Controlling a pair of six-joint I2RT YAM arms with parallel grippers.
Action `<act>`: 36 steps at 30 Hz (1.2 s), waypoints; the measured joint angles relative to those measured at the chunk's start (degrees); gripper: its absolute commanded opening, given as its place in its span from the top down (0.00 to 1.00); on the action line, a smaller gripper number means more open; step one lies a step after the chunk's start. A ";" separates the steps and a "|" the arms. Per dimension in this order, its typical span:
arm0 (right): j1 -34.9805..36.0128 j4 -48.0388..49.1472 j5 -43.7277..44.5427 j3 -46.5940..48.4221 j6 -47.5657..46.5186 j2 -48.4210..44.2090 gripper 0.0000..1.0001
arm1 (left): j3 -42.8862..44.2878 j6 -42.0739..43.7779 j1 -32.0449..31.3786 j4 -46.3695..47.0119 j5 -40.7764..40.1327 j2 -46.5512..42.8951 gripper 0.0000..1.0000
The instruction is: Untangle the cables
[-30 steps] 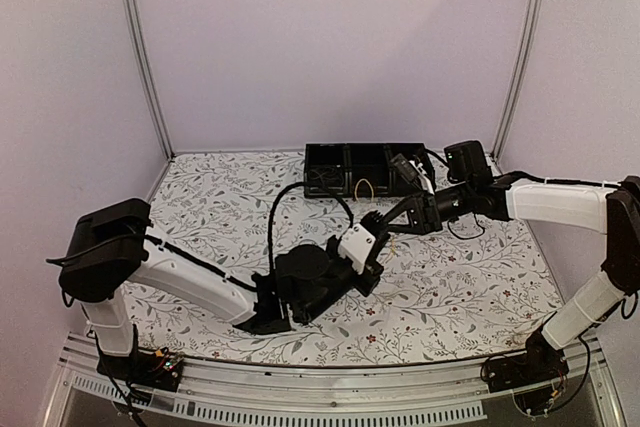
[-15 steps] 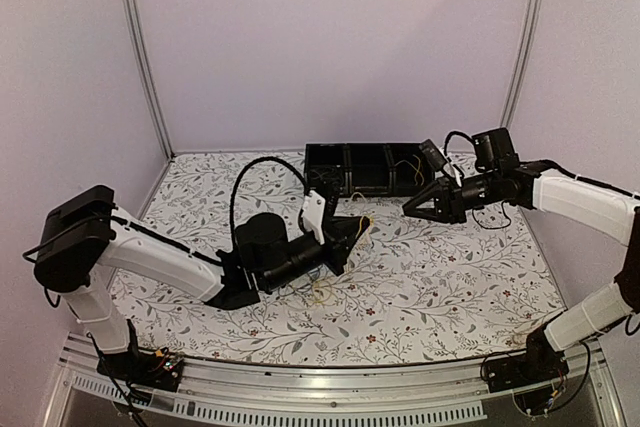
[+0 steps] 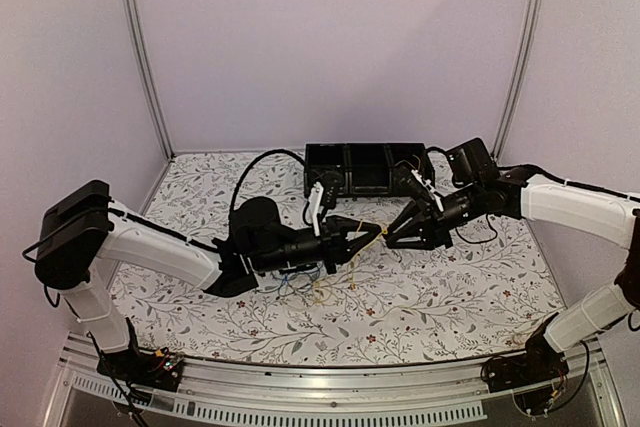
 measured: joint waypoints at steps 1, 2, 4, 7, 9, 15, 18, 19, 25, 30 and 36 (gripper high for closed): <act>0.00 -0.02 0.00 0.11 0.11 0.11 0.64 | 0.00 -0.24 0.00 0.02 0.50 0.00 1.00; 0.00 -0.02 0.02 0.15 0.17 0.20 0.64 | 0.00 -0.46 0.00 0.04 0.85 0.00 1.00; 0.00 -0.02 -0.02 0.26 0.52 0.20 0.63 | 0.00 -0.68 0.00 0.09 1.49 0.00 1.00; -0.02 -0.04 -0.09 0.59 0.94 0.20 0.65 | -0.02 -0.87 0.00 0.11 2.05 0.00 1.00; 0.00 -0.04 -0.42 0.76 1.07 0.20 0.68 | 0.00 -0.90 0.00 0.13 2.14 0.02 1.00; 0.00 -0.72 -0.42 0.90 1.33 0.00 0.68 | -0.02 -1.09 0.02 0.17 1.92 0.55 1.00; 0.00 -2.54 0.22 0.98 0.76 -0.04 0.67 | -0.02 -1.07 0.02 0.17 1.25 0.52 1.00; 0.00 -3.32 0.63 0.98 0.42 -0.11 0.67 | -0.04 -1.05 0.02 0.13 0.87 0.52 1.00; 0.00 -7.17 2.19 1.60 -1.09 -2.54 0.73 | -0.33 -1.03 0.28 -0.17 -0.87 0.52 1.00; 0.00 -7.67 2.36 3.74 -1.73 -2.91 0.74 | 0.48 -1.05 0.52 -1.79 -0.63 0.70 1.00; 0.50 -7.82 2.71 3.91 -2.14 -2.43 0.74 | 1.18 -1.07 0.55 -3.17 0.04 0.76 1.00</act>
